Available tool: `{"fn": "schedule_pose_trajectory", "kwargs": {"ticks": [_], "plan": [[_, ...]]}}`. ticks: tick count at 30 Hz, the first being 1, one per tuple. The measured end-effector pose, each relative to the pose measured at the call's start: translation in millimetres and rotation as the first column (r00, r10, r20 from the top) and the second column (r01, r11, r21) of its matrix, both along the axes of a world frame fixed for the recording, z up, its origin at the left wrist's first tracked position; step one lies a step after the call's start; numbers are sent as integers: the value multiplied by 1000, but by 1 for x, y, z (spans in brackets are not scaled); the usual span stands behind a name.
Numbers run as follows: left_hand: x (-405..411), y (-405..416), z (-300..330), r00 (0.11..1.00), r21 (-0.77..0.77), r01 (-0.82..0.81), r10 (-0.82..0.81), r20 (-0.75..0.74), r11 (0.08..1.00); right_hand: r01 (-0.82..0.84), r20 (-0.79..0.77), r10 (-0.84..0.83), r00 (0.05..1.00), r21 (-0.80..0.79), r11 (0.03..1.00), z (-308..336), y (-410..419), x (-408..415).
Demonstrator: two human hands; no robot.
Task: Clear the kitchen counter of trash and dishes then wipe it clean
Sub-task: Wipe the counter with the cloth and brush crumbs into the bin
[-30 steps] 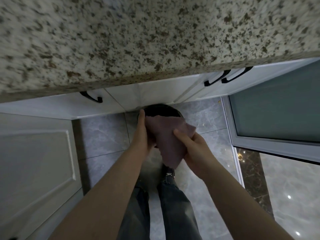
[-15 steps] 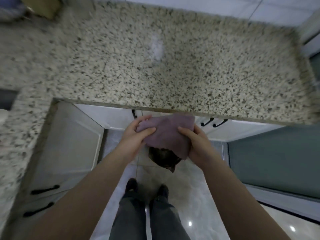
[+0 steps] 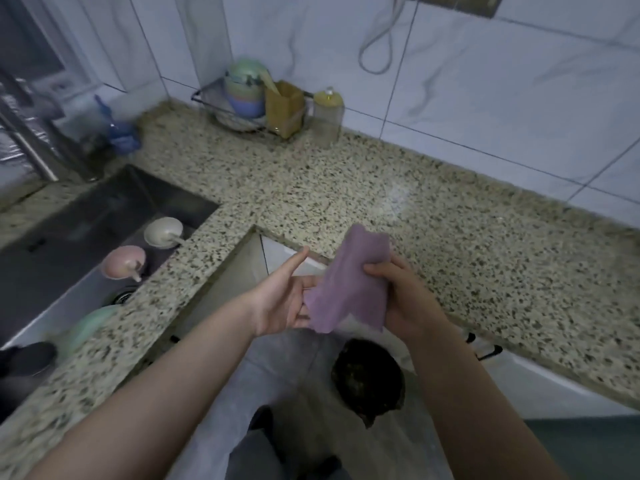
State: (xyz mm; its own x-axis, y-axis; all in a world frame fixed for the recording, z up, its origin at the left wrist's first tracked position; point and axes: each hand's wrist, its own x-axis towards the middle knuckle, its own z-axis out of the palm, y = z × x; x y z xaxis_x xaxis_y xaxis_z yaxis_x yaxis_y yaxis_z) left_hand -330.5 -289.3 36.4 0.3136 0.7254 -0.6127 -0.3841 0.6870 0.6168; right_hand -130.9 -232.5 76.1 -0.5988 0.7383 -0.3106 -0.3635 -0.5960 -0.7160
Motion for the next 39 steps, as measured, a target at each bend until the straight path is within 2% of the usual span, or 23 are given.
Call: {"fn": "schedule_pose_trajectory", "kwargs": {"ticks": [4, 9, 13, 18, 22, 26, 35, 39], "plan": [[-30, -10, 3, 987, 64, -113, 104, 125, 992, -133, -23, 133, 991, 26, 991, 5, -3, -28], [-84, -23, -5, 975, 86, -205, 196, 107, 975, -125, 105, 123, 987, 18, 992, -2, -2, -71], [-121, -24, -5, 945, 155, -291, 309, -111, 944, -115, 159, 118, 980, -24, 993, -18, 2, -106], [-179, -12, -5, 808, 393, -362, 494, -320, 845, -84, 310, 60, 949, 65, 994, -26, 11, -163], [-225, 1, -3, 678, 604, -204, 556, -480, 770, -110, 438, 26, 899, 168, 980, -33, 21, -206], [-258, 9, -2, 580, 685, -19, 566, -586, 728, -95, 496, -35, 868, 235, 967, -39, 30, -240], [-315, 19, -7, 517, 680, 136, 534, -669, 721, -109, 592, -111, 798, 323, 940, -39, 33, -285], [-331, 21, -6, 524, 673, 182, 508, -684, 717, -109, 569, -67, 820, 270, 957, -35, 29, -295]]}}
